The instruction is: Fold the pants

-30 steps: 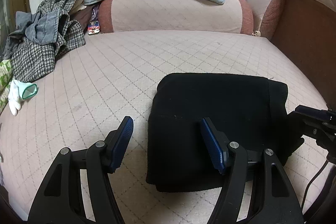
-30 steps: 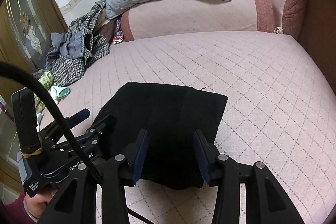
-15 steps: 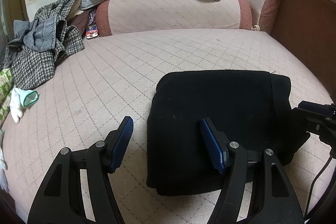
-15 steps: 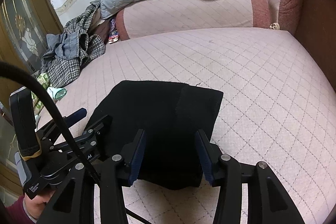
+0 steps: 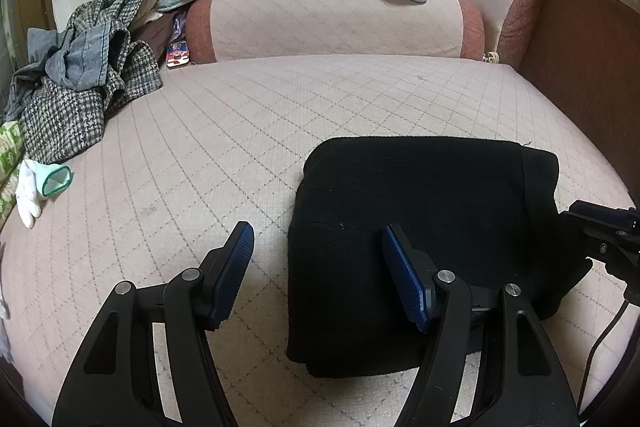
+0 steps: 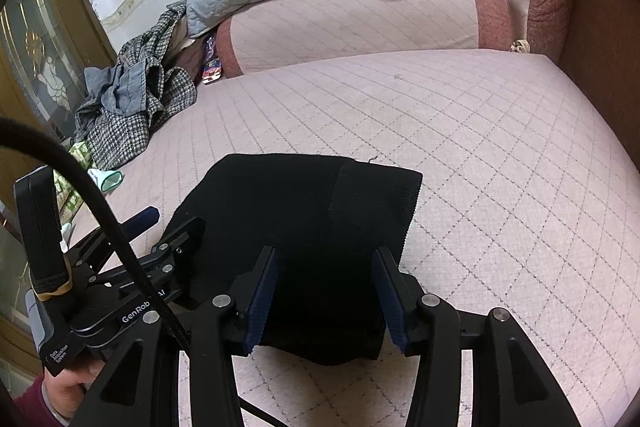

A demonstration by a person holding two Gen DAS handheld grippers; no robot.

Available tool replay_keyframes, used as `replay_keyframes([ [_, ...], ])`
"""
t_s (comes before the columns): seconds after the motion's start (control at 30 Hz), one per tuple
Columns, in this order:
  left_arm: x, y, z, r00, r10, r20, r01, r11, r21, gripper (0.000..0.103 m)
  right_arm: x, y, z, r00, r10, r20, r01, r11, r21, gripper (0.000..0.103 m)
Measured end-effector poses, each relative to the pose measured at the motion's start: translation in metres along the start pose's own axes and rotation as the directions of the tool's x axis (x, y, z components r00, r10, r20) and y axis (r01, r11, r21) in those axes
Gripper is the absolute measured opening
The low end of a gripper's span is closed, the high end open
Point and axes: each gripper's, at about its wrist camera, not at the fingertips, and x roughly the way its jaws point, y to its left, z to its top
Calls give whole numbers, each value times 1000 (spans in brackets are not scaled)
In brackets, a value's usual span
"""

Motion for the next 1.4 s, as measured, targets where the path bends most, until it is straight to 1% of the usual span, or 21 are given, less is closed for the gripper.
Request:
replay_keyframes([
  [0.17, 0, 0, 0, 1000, 2, 0, -2, 1000, 1, 67, 1, -1, 0, 1000, -3, -4, 3, 1000, 9, 50],
  [0.43, 0, 0, 0, 1000, 5, 3, -5, 1000, 5, 67, 3, 4, -2, 1000, -2, -4, 2, 1000, -6, 51],
  [0.87, -1, 1, 1, 1000, 7, 1, -7, 1000, -10, 67, 4, 1, -2, 1000, -2, -2, 2, 1000, 2, 52],
  [1.17, -3, -3, 0, 999, 31, 14, -31, 999, 11, 67, 5, 6, -1, 1000, -1, -8, 1, 1000, -19, 53],
  [1.4, -3, -1, 1, 1000, 20, 17, -20, 1000, -5, 67, 5, 9, 3, 1000, -4, -7, 3, 999, -41, 53],
])
